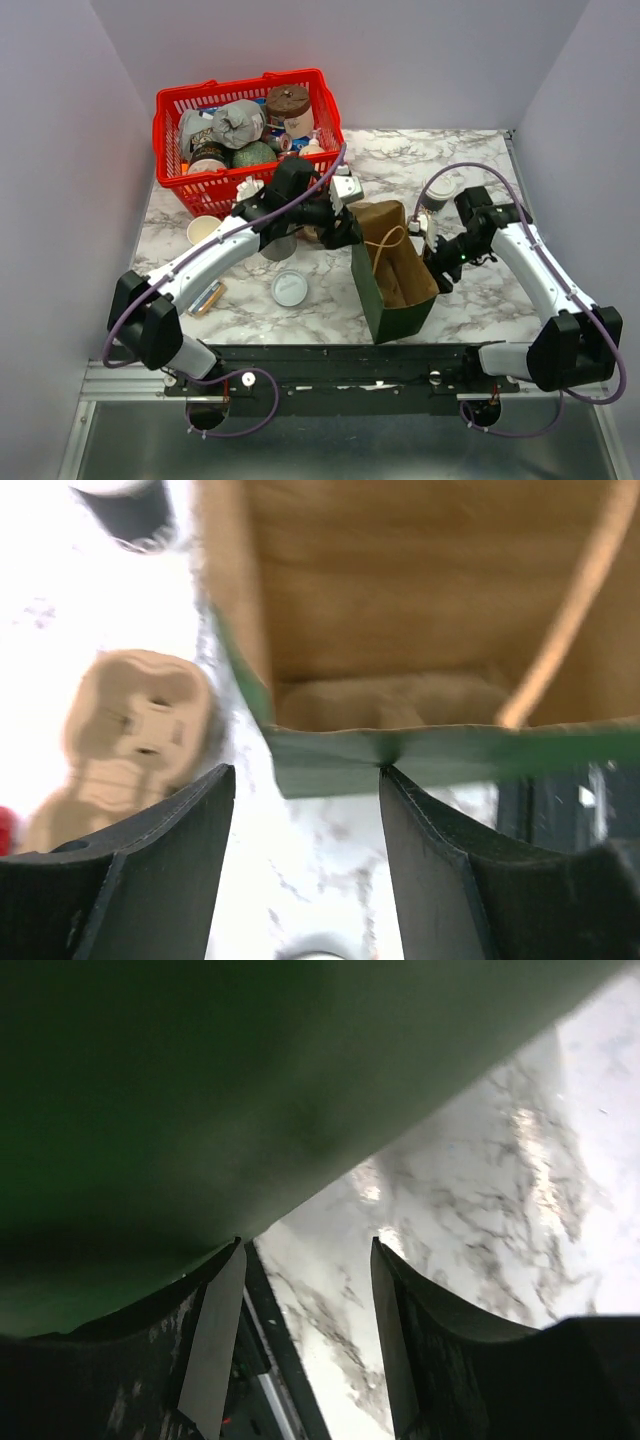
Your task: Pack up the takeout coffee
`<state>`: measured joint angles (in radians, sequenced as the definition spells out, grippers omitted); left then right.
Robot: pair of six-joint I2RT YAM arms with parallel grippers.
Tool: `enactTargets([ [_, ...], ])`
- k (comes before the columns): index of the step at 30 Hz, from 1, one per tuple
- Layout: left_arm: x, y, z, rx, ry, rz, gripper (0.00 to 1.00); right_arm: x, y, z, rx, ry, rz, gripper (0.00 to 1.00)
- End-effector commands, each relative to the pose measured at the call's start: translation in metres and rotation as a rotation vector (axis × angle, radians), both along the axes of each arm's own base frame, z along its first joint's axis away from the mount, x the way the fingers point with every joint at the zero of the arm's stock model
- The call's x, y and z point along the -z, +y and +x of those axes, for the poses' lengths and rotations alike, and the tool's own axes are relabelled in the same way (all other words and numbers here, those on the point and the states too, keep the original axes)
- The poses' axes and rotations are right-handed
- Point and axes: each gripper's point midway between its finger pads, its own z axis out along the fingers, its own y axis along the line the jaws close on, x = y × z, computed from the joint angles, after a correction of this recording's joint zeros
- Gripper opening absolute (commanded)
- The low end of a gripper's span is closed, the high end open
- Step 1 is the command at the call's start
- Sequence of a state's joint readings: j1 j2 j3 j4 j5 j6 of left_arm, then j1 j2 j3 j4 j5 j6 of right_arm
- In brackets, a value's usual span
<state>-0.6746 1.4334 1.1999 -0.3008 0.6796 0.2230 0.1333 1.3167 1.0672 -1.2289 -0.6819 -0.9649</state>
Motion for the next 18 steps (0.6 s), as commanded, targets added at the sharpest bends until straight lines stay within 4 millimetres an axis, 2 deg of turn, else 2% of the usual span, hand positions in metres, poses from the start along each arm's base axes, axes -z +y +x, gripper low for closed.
enactTargets([
  [1,-0.018,-0.017,0.028,-0.004,-0.021,-0.067,0.68,-0.012,0.016,-0.03,-0.013,0.061,0.024,0.62],
  [3,-0.026,-0.024,0.035,-0.007,-0.02,-0.092,0.68,-0.017,0.021,-0.035,-0.004,0.088,0.046,0.62],
  [4,-0.022,-0.027,0.04,-0.012,-0.006,-0.09,0.68,-0.025,0.026,-0.036,-0.011,0.09,0.078,0.63],
  [5,-0.032,-0.027,0.048,-0.035,-0.019,-0.099,0.69,-0.027,0.027,-0.036,-0.009,0.105,0.081,0.64],
  [6,-0.035,-0.025,0.053,-0.064,-0.009,-0.103,0.69,-0.032,0.025,-0.041,-0.013,0.131,0.072,0.64],
  [7,-0.043,-0.02,0.057,-0.089,-0.015,-0.11,0.71,-0.034,0.02,-0.039,-0.004,0.122,0.038,0.63],
  [8,-0.053,-0.014,0.061,-0.116,-0.031,-0.118,0.73,-0.044,0.017,-0.034,-0.004,0.076,0.027,0.63],
  [9,-0.06,-0.001,0.072,-0.171,-0.048,-0.115,0.75,-0.051,0.012,-0.036,-0.022,0.049,0.02,0.63],
  [11,-0.082,0.018,0.069,-0.2,-0.09,-0.115,0.79,-0.068,0.003,-0.026,0.012,-0.038,0.01,0.63],
  [12,-0.087,0.029,0.07,-0.213,-0.104,-0.107,0.79,-0.09,0.002,-0.017,0.016,-0.131,0.024,0.63],
  [14,-0.099,0.046,0.056,-0.197,-0.152,-0.073,0.82,-0.118,-0.001,-0.003,0.041,-0.227,0.053,0.63],
  [15,-0.1,0.053,0.05,-0.186,-0.163,-0.056,0.82,-0.145,0.0,0.01,0.048,-0.322,0.07,0.63],
  [16,-0.103,0.065,0.038,-0.174,-0.188,-0.023,0.84,-0.153,0.0,0.021,0.064,-0.338,0.08,0.63],
  [18,-0.107,0.073,0.022,-0.147,-0.195,-0.012,0.86,-0.173,0.003,0.041,0.098,-0.396,0.113,0.63],
])
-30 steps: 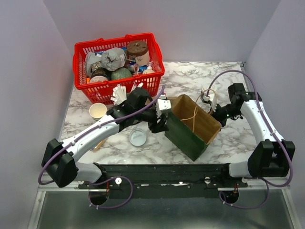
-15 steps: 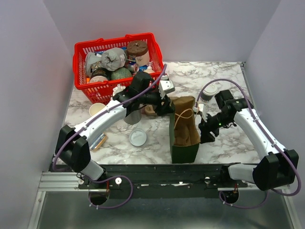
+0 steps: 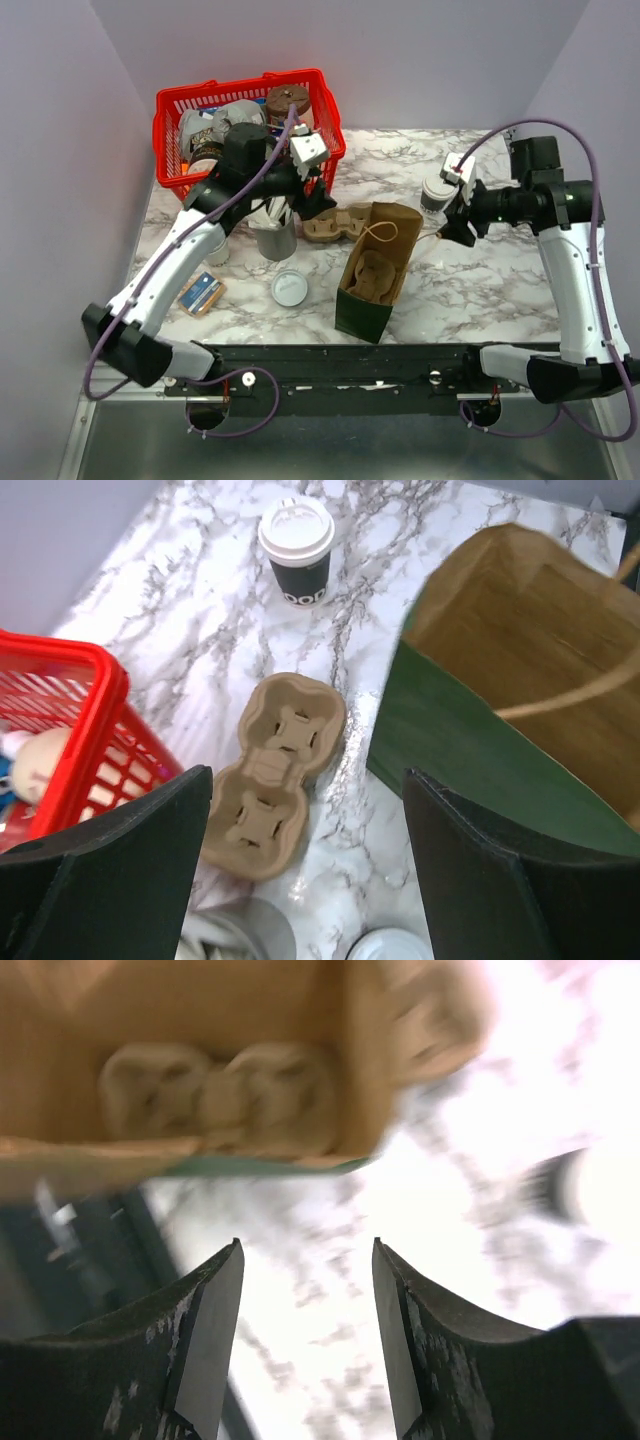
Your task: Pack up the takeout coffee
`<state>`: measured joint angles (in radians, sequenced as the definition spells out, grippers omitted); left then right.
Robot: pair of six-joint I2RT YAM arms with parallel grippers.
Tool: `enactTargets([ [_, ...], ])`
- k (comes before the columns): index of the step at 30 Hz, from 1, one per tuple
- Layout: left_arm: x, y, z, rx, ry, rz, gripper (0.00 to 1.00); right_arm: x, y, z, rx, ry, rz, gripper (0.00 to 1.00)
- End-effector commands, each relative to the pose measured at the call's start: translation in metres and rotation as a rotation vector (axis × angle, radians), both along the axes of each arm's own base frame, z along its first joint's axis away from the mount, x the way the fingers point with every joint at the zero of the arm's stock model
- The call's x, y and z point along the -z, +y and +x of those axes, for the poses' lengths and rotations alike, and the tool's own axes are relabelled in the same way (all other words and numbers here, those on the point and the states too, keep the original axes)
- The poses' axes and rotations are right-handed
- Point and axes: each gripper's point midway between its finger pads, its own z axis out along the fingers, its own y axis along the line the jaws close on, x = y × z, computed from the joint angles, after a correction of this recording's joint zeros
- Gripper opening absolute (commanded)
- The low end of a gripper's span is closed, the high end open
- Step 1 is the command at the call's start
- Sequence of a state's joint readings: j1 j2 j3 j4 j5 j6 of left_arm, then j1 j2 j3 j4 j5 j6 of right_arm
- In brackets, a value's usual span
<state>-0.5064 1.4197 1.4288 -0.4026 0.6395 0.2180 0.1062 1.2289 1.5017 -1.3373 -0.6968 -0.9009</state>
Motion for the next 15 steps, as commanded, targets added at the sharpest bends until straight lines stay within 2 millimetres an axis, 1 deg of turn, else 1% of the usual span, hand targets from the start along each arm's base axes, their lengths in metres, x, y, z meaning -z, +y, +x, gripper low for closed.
enactTargets([
  [1,-0.027,0.029,-0.063,0.104,-0.054,0.051,0.87,-0.046,0.003,0.015,0.024,-0.06,0.066,0.63],
  [3,-0.024,0.029,-0.081,0.134,-0.007,0.034,0.88,-0.056,0.009,0.034,0.026,-0.107,0.098,0.63],
  [4,-0.026,0.028,-0.088,0.138,0.005,0.022,0.89,-0.067,0.014,0.039,0.004,-0.131,0.129,0.65],
  [5,-0.021,0.022,-0.098,0.157,0.039,0.019,0.89,-0.062,0.018,0.051,-0.003,-0.107,0.142,0.65],
  [7,-0.016,0.018,-0.105,0.178,0.048,0.031,0.91,-0.064,0.026,0.063,-0.028,-0.096,0.184,0.67],
  [8,-0.014,0.014,-0.108,0.186,0.047,0.042,0.93,-0.062,0.028,0.075,-0.033,-0.083,0.193,0.68],
  [10,-0.009,0.001,-0.108,0.189,0.035,0.067,0.95,-0.062,0.034,0.085,-0.047,-0.068,0.215,0.69],
  [11,-0.014,-0.005,-0.106,0.191,0.015,0.065,0.95,-0.065,0.036,0.091,-0.047,-0.074,0.223,0.69],
  [12,-0.013,-0.012,-0.104,0.173,-0.005,0.086,0.96,-0.06,0.038,0.101,-0.045,-0.06,0.227,0.69],
  [13,-0.009,-0.021,-0.096,0.157,-0.014,0.104,0.97,-0.061,0.042,0.103,-0.045,-0.048,0.243,0.7],
  [14,-0.016,-0.027,-0.09,0.147,-0.042,0.105,0.98,-0.061,0.044,0.105,-0.047,-0.044,0.252,0.7],
  [15,-0.017,-0.032,-0.086,0.14,-0.057,0.113,0.99,-0.06,0.045,0.108,-0.049,-0.042,0.257,0.7],
])
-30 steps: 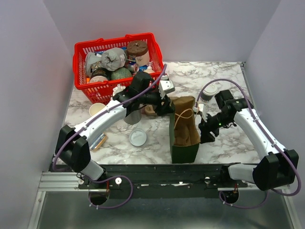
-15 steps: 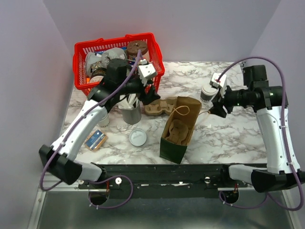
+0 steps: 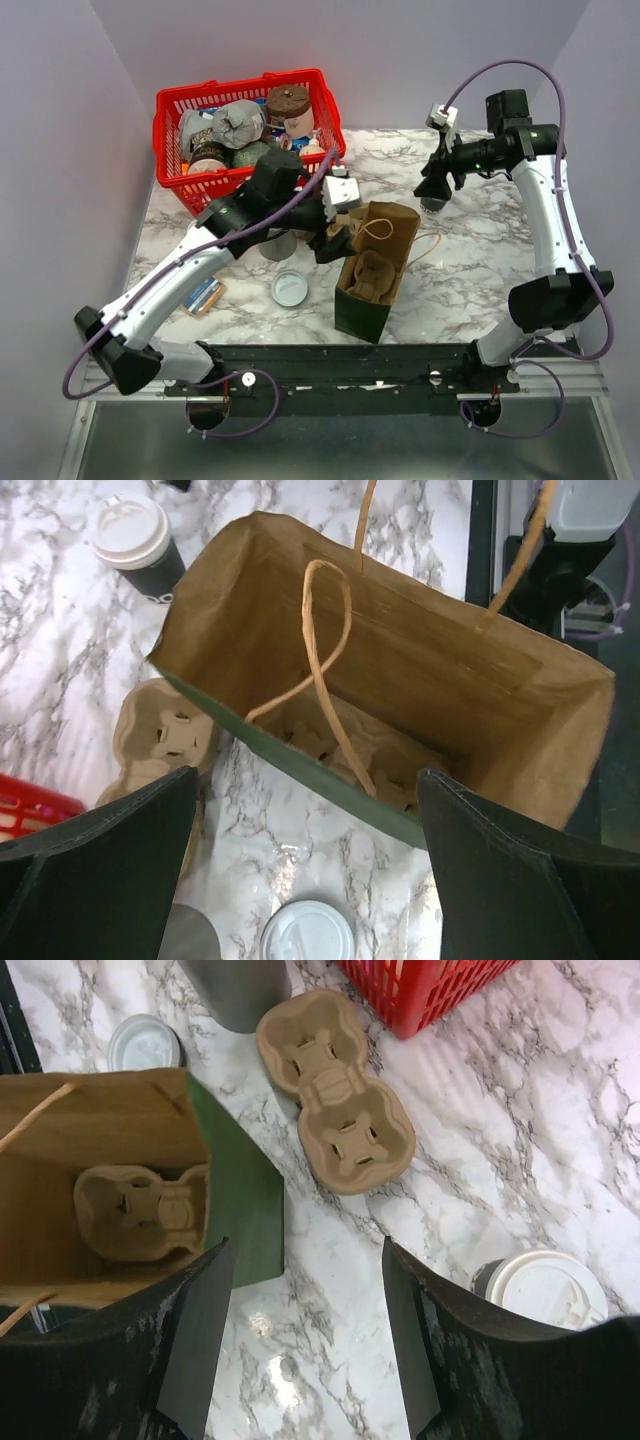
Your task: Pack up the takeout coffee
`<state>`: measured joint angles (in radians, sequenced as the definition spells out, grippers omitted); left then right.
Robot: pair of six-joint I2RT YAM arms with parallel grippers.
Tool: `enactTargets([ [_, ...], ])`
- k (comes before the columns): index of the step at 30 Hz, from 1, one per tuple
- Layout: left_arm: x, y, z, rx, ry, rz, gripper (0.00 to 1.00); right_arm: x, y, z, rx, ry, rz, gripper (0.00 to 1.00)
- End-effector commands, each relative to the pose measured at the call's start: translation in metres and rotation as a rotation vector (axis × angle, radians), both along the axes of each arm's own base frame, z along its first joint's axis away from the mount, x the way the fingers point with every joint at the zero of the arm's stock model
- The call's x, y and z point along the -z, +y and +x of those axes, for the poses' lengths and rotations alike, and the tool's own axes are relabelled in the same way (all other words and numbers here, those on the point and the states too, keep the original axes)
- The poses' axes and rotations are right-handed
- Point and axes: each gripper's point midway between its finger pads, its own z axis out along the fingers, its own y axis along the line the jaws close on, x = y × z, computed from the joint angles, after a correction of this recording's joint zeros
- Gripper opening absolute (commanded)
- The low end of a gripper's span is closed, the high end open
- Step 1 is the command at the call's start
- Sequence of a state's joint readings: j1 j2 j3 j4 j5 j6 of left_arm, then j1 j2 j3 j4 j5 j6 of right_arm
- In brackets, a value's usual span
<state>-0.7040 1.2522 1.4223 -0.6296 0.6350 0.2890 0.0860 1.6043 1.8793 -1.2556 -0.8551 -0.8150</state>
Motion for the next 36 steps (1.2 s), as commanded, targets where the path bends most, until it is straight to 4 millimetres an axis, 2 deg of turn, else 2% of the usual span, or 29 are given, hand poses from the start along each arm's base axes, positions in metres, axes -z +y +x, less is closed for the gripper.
enactTargets([
  [1,0.004,-0.027,0.032,-0.102,-0.066,0.069,0.99,-0.022,0.02,0.005,-0.048,-0.032,0.094,0.71],
  [2,-0.007,-0.034,0.034,-0.092,-0.087,0.052,0.99,-0.021,0.021,0.004,-0.052,-0.032,0.093,0.72],
  [4,-0.007,-0.048,0.038,-0.067,-0.085,0.05,0.98,-0.011,0.024,0.001,-0.061,-0.01,0.091,0.72],
  [5,-0.017,-0.052,0.039,-0.06,-0.102,0.033,0.98,-0.006,0.025,-0.001,-0.063,0.001,0.092,0.72],
  [7,-0.016,-0.058,0.043,-0.061,-0.1,0.045,0.92,0.005,0.028,-0.009,-0.073,0.034,0.082,0.73],
  [11,-0.022,-0.05,0.057,-0.123,-0.161,0.076,0.78,0.026,0.027,-0.029,-0.109,0.091,0.045,0.73],
  [14,-0.025,-0.045,0.055,-0.096,-0.209,0.096,0.69,0.041,0.024,-0.044,-0.117,0.131,0.03,0.73],
  [18,-0.031,-0.046,0.055,-0.068,-0.24,0.1,0.57,0.045,0.02,-0.054,-0.091,0.137,0.018,0.73],
  [19,-0.024,-0.048,0.058,-0.062,-0.231,0.121,0.49,0.045,0.018,-0.055,-0.072,0.142,0.01,0.73],
  [20,-0.025,-0.05,0.06,-0.057,-0.232,0.127,0.45,0.044,0.017,-0.058,-0.063,0.14,0.004,0.73],
  [21,-0.036,-0.051,0.062,-0.056,-0.244,0.113,0.4,0.042,0.014,-0.061,-0.051,0.131,-0.003,0.73],
  [22,-0.029,-0.055,0.065,-0.047,-0.221,0.136,0.26,0.042,0.012,-0.064,-0.033,0.131,-0.012,0.73],
  [24,-0.042,-0.059,0.067,-0.041,-0.232,0.113,0.15,0.038,0.01,-0.071,-0.024,0.115,-0.014,0.73],
  [25,-0.042,-0.062,0.069,-0.032,-0.235,0.109,0.07,0.035,0.009,-0.08,-0.021,0.1,-0.01,0.73],
  [27,-0.046,-0.065,0.07,-0.023,-0.254,0.096,0.0,0.032,0.009,-0.087,-0.018,0.077,0.001,0.73],
  [29,-0.055,-0.07,0.074,-0.018,-0.293,0.062,0.0,0.033,0.009,-0.098,-0.021,0.059,0.015,0.75],
  [32,-0.061,-0.073,0.074,0.011,-0.34,0.044,0.0,0.032,0.008,-0.103,-0.008,0.019,0.027,0.77],
  [33,-0.061,-0.074,0.073,0.025,-0.354,0.046,0.0,0.03,0.008,-0.098,0.001,-0.006,0.03,0.77],
  [35,-0.066,-0.072,0.066,0.048,-0.376,0.029,0.0,0.031,0.007,-0.101,0.022,-0.009,0.038,0.78],
  [36,-0.061,-0.073,0.06,0.078,-0.375,0.03,0.0,0.03,0.008,-0.101,0.022,-0.022,0.044,0.79],
])
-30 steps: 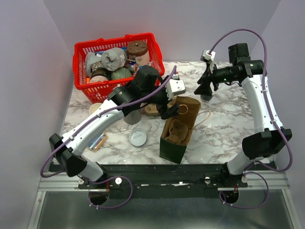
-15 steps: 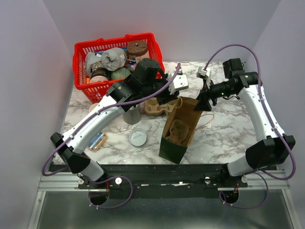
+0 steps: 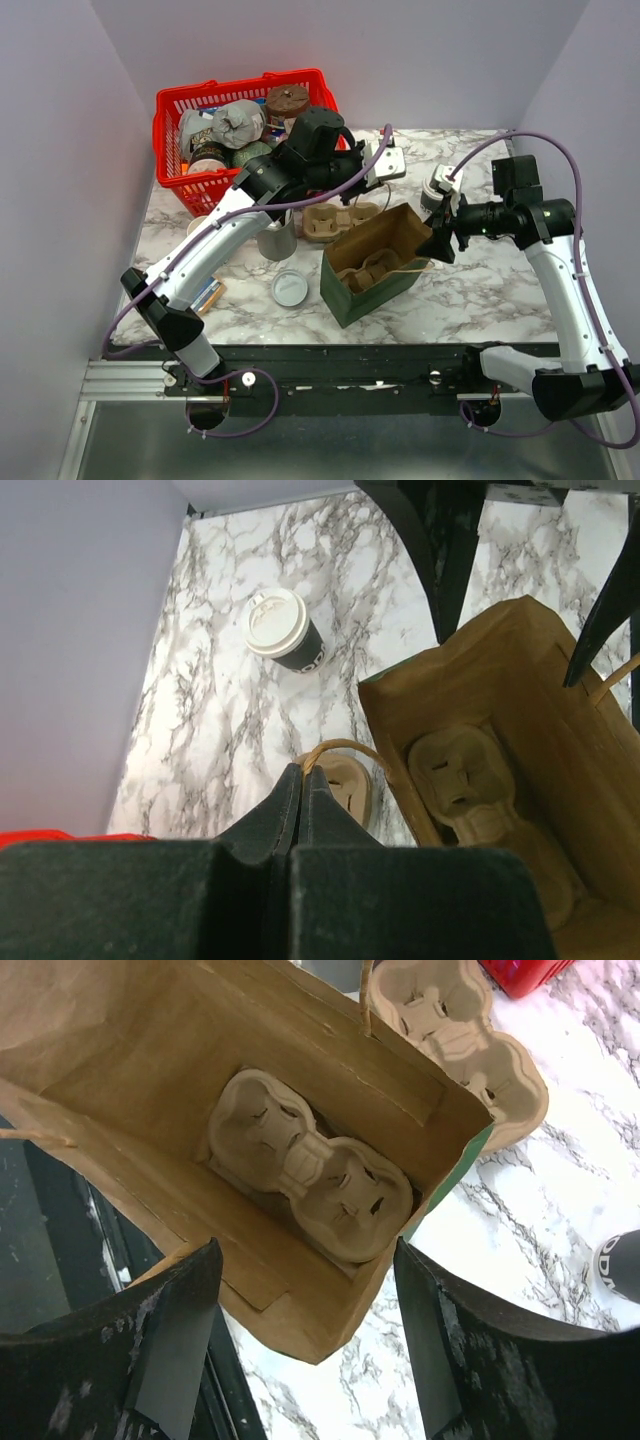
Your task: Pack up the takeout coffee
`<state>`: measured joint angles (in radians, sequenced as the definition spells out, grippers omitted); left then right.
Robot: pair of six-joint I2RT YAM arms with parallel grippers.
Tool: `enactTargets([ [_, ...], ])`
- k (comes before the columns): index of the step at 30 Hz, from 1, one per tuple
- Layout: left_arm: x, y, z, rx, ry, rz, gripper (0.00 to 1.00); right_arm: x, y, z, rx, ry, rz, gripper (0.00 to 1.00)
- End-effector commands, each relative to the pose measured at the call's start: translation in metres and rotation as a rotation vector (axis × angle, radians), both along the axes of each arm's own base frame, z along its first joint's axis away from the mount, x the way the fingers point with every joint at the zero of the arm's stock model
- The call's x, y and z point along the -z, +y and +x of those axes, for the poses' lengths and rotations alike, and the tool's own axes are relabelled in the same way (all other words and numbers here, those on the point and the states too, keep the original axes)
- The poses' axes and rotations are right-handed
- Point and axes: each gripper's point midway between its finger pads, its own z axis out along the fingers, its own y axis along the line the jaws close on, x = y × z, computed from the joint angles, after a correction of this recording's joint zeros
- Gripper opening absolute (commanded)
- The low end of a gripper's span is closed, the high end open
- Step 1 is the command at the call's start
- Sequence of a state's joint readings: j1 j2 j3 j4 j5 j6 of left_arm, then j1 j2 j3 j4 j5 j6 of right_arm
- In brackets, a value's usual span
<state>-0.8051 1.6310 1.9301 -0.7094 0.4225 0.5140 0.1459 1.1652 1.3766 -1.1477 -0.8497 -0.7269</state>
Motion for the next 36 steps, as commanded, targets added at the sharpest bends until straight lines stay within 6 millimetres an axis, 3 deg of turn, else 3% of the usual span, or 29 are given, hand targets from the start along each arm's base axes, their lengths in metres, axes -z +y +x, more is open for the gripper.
enactTargets([
  [1,-0.022,-0.001,-0.02,0.109,-0.101,-0.053,0.0,-0.003,0.001,0.006,0.043,-0.045,0.024,0.79],
  [3,-0.018,0.001,-0.02,0.118,-0.172,-0.021,0.0,-0.003,0.002,0.005,0.056,-0.074,0.045,0.8],
  [7,-0.031,0.007,0.004,0.092,-0.383,0.026,0.0,-0.014,0.008,0.017,0.116,-0.081,0.115,0.81],
  [9,-0.041,0.006,0.007,0.094,-0.407,0.016,0.0,-0.023,0.01,0.021,0.126,-0.079,0.135,0.81],
  [13,-0.042,0.002,0.001,0.136,-0.397,0.012,0.0,-0.054,0.008,0.021,0.126,-0.159,0.141,0.82],
  [17,-0.036,-0.003,-0.017,0.17,-0.378,0.008,0.0,-0.079,0.0,0.004,0.158,-0.26,0.14,0.84],
  [19,-0.029,-0.008,-0.038,0.204,-0.335,-0.006,0.0,-0.074,-0.005,-0.005,0.166,-0.267,0.113,0.84],
  [20,-0.024,-0.011,-0.047,0.221,-0.31,-0.01,0.0,-0.063,-0.013,-0.004,0.206,-0.257,0.075,0.85],
  [21,-0.011,-0.018,-0.062,0.263,-0.272,-0.003,0.0,-0.057,-0.02,-0.008,0.239,-0.264,0.05,0.85],
  [24,0.003,-0.023,-0.09,0.308,-0.206,-0.007,0.0,-0.033,-0.047,-0.001,0.403,-0.249,-0.037,0.85],
  [25,-0.002,-0.028,-0.108,0.333,-0.188,-0.034,0.0,-0.03,-0.054,-0.001,0.446,-0.235,-0.038,0.85],
  [28,-0.006,-0.038,-0.131,0.361,-0.152,-0.061,0.0,-0.031,-0.064,-0.001,0.526,-0.24,-0.037,0.85],
  [32,-0.009,-0.044,-0.146,0.34,-0.026,-0.11,0.0,-0.035,-0.098,0.012,0.723,-0.29,-0.118,0.89],
  [34,-0.007,-0.045,-0.15,0.338,0.01,-0.125,0.0,-0.035,-0.1,0.01,0.727,-0.282,-0.133,0.92],
  [35,-0.005,-0.045,-0.149,0.33,0.016,-0.127,0.0,-0.046,-0.082,0.002,0.624,-0.279,-0.081,0.92],
  [36,-0.001,-0.045,-0.149,0.32,0.029,-0.125,0.0,-0.044,-0.07,-0.014,0.54,-0.237,-0.068,0.91],
])
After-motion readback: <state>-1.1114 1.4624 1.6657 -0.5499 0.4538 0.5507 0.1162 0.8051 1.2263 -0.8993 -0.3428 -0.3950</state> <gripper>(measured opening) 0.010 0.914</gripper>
